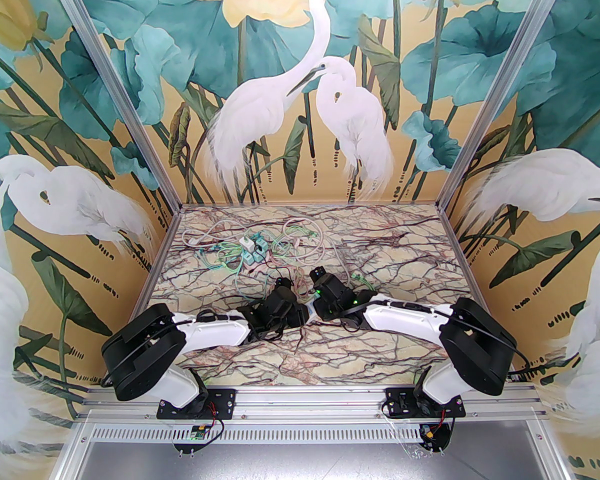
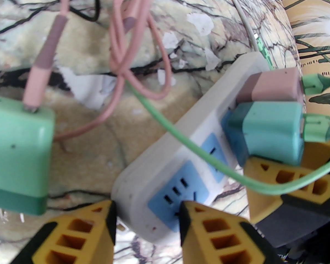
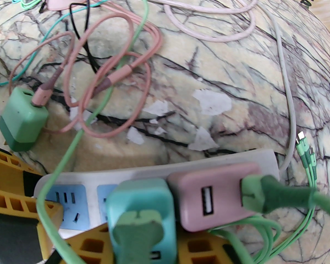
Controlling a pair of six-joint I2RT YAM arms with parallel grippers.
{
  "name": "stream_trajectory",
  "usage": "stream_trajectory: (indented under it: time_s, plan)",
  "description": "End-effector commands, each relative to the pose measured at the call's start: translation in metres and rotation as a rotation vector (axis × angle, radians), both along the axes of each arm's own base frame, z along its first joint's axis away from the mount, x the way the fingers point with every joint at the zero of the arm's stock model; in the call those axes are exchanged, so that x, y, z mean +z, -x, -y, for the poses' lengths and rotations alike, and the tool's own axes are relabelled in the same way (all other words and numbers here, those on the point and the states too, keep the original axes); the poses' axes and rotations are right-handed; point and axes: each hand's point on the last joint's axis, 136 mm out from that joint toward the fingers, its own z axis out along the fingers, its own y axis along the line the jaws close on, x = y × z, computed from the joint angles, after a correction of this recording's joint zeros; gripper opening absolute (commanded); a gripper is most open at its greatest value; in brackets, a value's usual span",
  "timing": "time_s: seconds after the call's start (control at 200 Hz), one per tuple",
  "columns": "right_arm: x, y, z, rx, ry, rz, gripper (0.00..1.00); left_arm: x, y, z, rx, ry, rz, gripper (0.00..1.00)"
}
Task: Pull the plug off the socket
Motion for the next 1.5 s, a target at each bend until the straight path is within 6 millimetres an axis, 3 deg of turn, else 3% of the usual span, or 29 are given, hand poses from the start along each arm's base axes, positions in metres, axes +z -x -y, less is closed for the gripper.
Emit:
stream_trajectory:
  time_s: [0.0, 0.24, 0.53, 0.685, 0.825, 0.99, 1.125, 1.145, 1.19, 1.38, 1.495]
  plan:
    - [0.030, -0.002, -0.017, 0.036, -0.064, 0.032, 0.20, -0.026, 0.011, -0.012, -0.001, -0.103, -0.069, 0.42]
    - [0.051, -0.005, -0.019, 0.036, -0.083, 0.056, 0.20, -0.034, 0.014, -0.016, 0.004, -0.134, -0.093, 0.42]
    - [0.065, -0.008, -0.015, 0.029, -0.073, 0.075, 0.20, -0.028, 0.014, -0.016, 0.000, -0.128, -0.085, 0.42]
    - [0.071, -0.011, -0.009, 0.001, -0.082, 0.079, 0.20, -0.004, 0.011, -0.014, -0.009, -0.102, -0.041, 0.44]
    - [0.088, -0.013, -0.002, -0.021, -0.100, 0.099, 0.21, 0.035, 0.004, -0.011, -0.020, -0.063, 0.036, 0.54]
    - [0.113, -0.012, 0.000, -0.019, -0.131, 0.132, 0.21, 0.077, 0.000, -0.016, -0.020, -0.038, 0.123, 0.74]
    - [0.133, -0.016, 0.006, -0.034, -0.147, 0.166, 0.21, 0.103, -0.001, -0.026, 0.003, -0.023, 0.185, 0.85]
    - [0.136, -0.017, 0.007, -0.041, -0.151, 0.170, 0.22, 0.107, -0.001, -0.028, 0.008, -0.020, 0.194, 0.91]
    - [0.144, -0.022, 0.011, -0.057, -0.164, 0.183, 0.21, 0.112, -0.001, -0.032, 0.016, -0.023, 0.210, 0.99]
    - [0.174, -0.042, 0.029, -0.115, -0.231, 0.213, 0.22, 0.126, 0.002, -0.049, 0.044, -0.031, 0.258, 0.99]
    - [0.173, -0.045, 0.033, -0.116, -0.230, 0.203, 0.23, 0.123, 0.005, -0.054, 0.056, -0.029, 0.257, 0.99]
